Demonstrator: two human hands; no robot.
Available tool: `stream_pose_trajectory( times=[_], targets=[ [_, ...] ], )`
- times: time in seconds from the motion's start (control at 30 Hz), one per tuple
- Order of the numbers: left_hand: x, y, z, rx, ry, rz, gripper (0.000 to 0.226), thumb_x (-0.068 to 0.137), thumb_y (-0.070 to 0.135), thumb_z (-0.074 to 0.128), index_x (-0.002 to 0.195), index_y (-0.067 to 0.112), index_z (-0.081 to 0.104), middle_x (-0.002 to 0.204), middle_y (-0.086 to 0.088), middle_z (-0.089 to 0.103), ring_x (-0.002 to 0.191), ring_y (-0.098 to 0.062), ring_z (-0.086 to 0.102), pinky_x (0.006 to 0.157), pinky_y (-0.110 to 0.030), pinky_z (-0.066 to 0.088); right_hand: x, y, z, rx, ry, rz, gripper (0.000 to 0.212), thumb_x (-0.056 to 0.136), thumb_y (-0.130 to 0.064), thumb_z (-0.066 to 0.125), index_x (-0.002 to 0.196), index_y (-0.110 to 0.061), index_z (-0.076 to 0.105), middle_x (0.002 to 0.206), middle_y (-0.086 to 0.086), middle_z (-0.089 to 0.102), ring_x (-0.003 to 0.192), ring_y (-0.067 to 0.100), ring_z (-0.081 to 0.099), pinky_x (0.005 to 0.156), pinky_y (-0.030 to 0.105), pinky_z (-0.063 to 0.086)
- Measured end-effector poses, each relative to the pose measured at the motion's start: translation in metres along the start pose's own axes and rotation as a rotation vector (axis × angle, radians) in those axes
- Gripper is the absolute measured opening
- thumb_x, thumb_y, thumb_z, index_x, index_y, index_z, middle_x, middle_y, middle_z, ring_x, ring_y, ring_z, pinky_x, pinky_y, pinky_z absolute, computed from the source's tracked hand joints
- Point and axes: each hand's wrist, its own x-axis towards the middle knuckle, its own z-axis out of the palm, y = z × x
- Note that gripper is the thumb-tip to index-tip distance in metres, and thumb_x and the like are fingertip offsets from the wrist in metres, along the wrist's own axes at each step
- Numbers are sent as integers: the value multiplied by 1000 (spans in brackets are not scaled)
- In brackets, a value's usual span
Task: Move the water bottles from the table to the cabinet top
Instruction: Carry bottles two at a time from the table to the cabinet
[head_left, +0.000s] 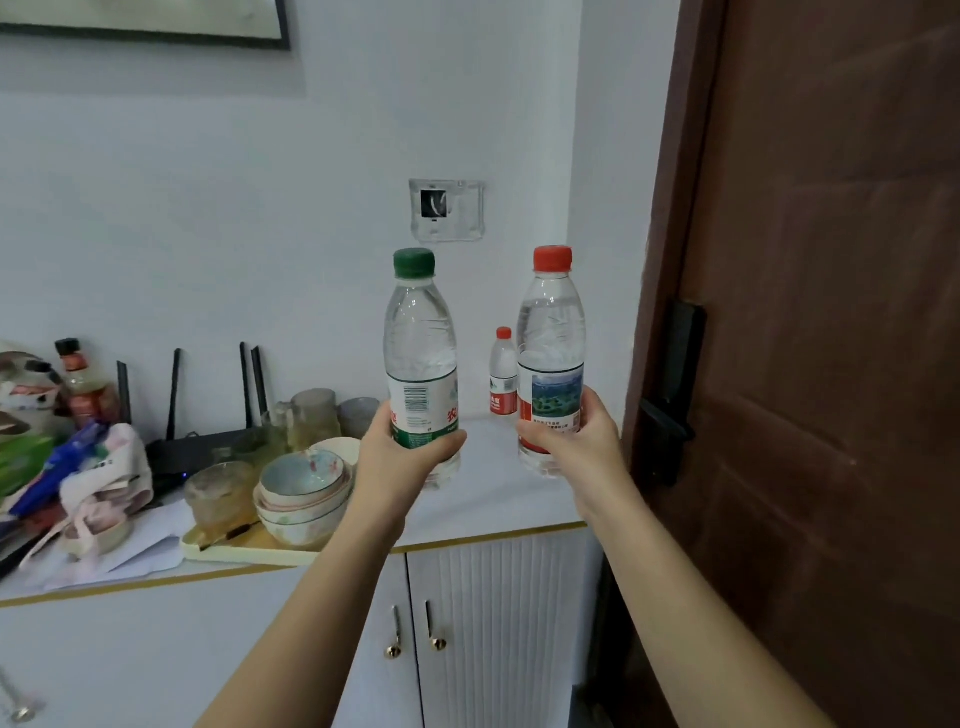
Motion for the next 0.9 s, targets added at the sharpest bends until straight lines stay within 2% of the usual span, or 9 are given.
stream_pose_trajectory(
  times=[0.17, 0.37, 0.43, 0.53, 0.67, 0.77, 0.9],
  targets=[
    [93, -51, 5, 15, -5, -54, 54, 69, 9, 84, 115, 16, 56, 99, 1, 69, 90, -15, 66, 63, -22, 48, 84, 42, 34, -49, -12, 15, 56, 75, -1, 80, 120, -24, 53, 108, -6, 68, 95, 5, 66, 75, 20, 54],
    [156, -115, 11, 42, -43, -115, 45, 71, 3, 81, 104, 22, 56, 94, 1, 68, 80, -8, 65, 57, -14, 49, 145, 112, 55, -120, 5, 76, 61, 73, -2, 80, 123, -20, 51, 114, -2, 67, 100, 10, 67, 87, 34, 56],
    [163, -138, 13, 54, -58, -134, 45, 71, 1, 80, 102, 23, 56, 95, 1, 68, 82, -9, 65, 60, -15, 51, 155, 135, 59, -134, 16, 106, 58, 73, 1, 80, 118, -23, 51, 112, -3, 67, 99, 9, 67, 83, 27, 56],
    [171, -171, 18, 97, -82, -178, 48, 71, 4, 80, 110, 16, 55, 97, -2, 67, 87, -14, 66, 66, -21, 56, 166, 163, 66, -162, 15, 138, 58, 73, 5, 79, 115, -22, 50, 103, -12, 66, 85, -7, 65, 69, 9, 50],
    [180, -212, 21, 127, -76, -264, 53, 69, 10, 82, 114, 19, 56, 101, 0, 69, 93, -17, 67, 77, -34, 58, 176, 196, 70, -235, 2, 185, 60, 72, 1, 81, 120, -18, 50, 106, -8, 65, 92, 1, 65, 71, 6, 49],
    [183, -232, 22, 152, -52, -291, 54, 67, 13, 82, 114, 20, 56, 101, 2, 69, 93, -15, 67, 77, -33, 57, 182, 216, 67, -271, -11, 213, 60, 72, -1, 81, 121, -18, 50, 108, -6, 65, 95, 6, 65, 71, 7, 49],
    [189, -247, 24, 176, -30, -305, 54, 66, 14, 83, 112, 14, 55, 100, -3, 69, 91, -18, 67, 71, -26, 54, 189, 231, 65, -291, -8, 204, 59, 73, 0, 81, 116, -23, 48, 104, -16, 62, 90, -5, 63, 71, 6, 49]
  ],
)
